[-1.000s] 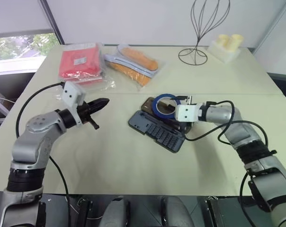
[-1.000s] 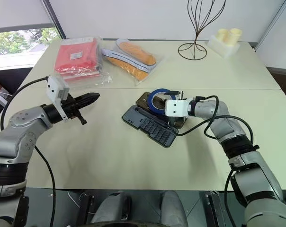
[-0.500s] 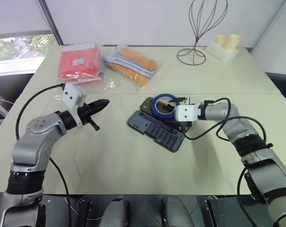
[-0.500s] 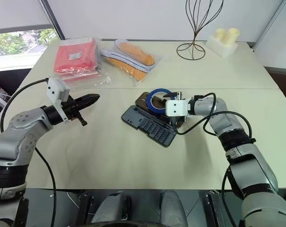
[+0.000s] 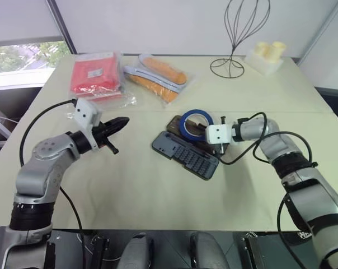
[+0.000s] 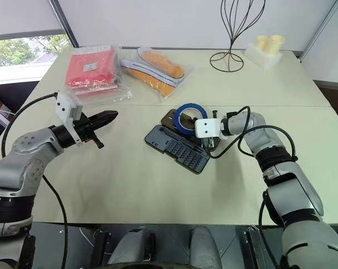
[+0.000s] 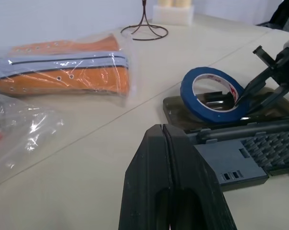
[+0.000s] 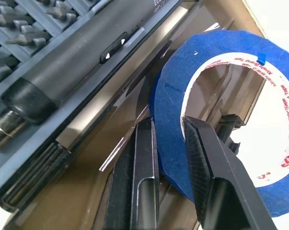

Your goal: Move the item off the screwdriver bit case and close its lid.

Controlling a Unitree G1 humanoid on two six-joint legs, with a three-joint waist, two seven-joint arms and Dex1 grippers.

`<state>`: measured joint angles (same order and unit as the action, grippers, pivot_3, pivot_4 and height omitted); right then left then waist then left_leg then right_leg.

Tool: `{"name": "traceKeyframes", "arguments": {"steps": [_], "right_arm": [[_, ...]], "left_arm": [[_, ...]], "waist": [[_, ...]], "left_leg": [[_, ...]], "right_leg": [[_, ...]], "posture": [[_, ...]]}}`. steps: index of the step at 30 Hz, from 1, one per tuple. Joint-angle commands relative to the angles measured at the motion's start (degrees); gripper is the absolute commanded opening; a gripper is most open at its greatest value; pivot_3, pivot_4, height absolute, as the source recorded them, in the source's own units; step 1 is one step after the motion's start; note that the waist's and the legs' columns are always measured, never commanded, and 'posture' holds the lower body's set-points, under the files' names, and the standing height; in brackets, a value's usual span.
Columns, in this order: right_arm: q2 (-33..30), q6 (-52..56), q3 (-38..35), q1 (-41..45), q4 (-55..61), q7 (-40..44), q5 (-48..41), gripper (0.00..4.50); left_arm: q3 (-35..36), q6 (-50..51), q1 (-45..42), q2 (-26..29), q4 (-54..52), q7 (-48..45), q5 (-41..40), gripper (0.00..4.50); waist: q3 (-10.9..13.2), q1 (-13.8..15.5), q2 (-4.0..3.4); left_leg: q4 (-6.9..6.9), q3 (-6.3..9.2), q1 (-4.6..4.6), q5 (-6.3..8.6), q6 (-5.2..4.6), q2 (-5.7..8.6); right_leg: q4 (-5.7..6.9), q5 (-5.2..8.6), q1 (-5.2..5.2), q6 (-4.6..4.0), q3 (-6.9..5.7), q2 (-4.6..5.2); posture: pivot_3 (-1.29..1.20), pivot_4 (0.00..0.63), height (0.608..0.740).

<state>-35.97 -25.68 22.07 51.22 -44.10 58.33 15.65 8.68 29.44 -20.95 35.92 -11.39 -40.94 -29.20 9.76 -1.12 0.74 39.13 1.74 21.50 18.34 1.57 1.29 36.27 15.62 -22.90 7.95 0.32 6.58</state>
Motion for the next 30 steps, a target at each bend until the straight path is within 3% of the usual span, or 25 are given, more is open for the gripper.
{"name": "traceKeyframes", "arguments": {"steps": [1,6,11,15,20,25,30], "right_arm": [[-0.5,0.0,0.9,0.9,-2.3,0.8,2.2,0.3],[-1.1,-1.4,0.3,2.0,-2.4,-1.1,2.7,0.3],[-2.4,4.5,-6.9,0.3,5.9,-6.8,-1.8,0.3],[-3.4,15.6,-13.9,-4.4,17.7,-9.6,-5.9,0.3],[-3.9,33.7,-24.0,-9.4,26.4,-18.9,-8.3,0.3],[-4.4,48.4,-31.0,-10.8,24.5,-31.3,-6.6,0.3],[-4.8,56.0,-35.4,-10.5,20.7,-40.0,-7.2,0.3]], "left_arm": [[1.8,-1.4,-0.1,0.2,-2.0,0.4,0.0,0.0],[1.9,-1.7,0.0,0.2,-2.1,0.7,0.0,0.0],[1.1,-2.0,0.0,-0.1,-2.2,1.0,0.4,0.0],[1.0,-2.0,0.2,-0.3,-2.2,0.9,0.2,0.0],[0.2,-2.2,-0.8,-0.8,-0.8,0.5,0.5,0.0],[-0.7,-2.8,-2.0,-1.7,0.8,-0.1,1.1,0.0],[-1.4,-3.5,-3.2,-2.5,2.5,-0.7,2.0,0.0]], "waist": [[0.0,0.0,0.0],[0.0,0.0,0.0],[0.0,0.1,-0.05],[0.0,0.1,-0.05],[0.0,0.4,-0.05],[0.0,0.4,-0.05],[0.0,0.0,-0.07]], "left_leg": [[0.0,0.0,0.0,0.0,0.0,0.0],[0.0,0.0,0.0,0.0,0.0,0.0],[-0.01,0.0,0.09,0.0,0.0,0.0],[-0.04,0.03,0.44,0.0,0.01,-0.01],[0.0,0.04,0.67,-0.01,0.03,0.0],[0.02,0.03,0.7,-0.01,0.02,0.07],[0.01,-0.02,0.7,-0.01,0.02,0.08]], "right_leg": [[0.0,0.0,0.0,0.0,0.0,0.0],[0.0,0.0,0.0,0.0,0.0,0.0],[0.0,0.0,-0.11,0.0,0.0,0.02],[0.01,0.0,-0.47,0.0,-0.02,0.02],[0.02,0.0,-0.64,0.01,-0.03,0.02],[0.01,0.0,-0.63,0.01,-0.03,0.06],[0.02,0.0,-0.66,0.01,-0.03,0.06]], "posture": [[0.0,0.15,0.74],[0.0,0.15,0.74],[0.0,0.15,0.74],[0.0,0.15,0.74],[0.0,0.15,0.74],[0.0,0.15,0.74],[0.0,0.15,0.74]]}}
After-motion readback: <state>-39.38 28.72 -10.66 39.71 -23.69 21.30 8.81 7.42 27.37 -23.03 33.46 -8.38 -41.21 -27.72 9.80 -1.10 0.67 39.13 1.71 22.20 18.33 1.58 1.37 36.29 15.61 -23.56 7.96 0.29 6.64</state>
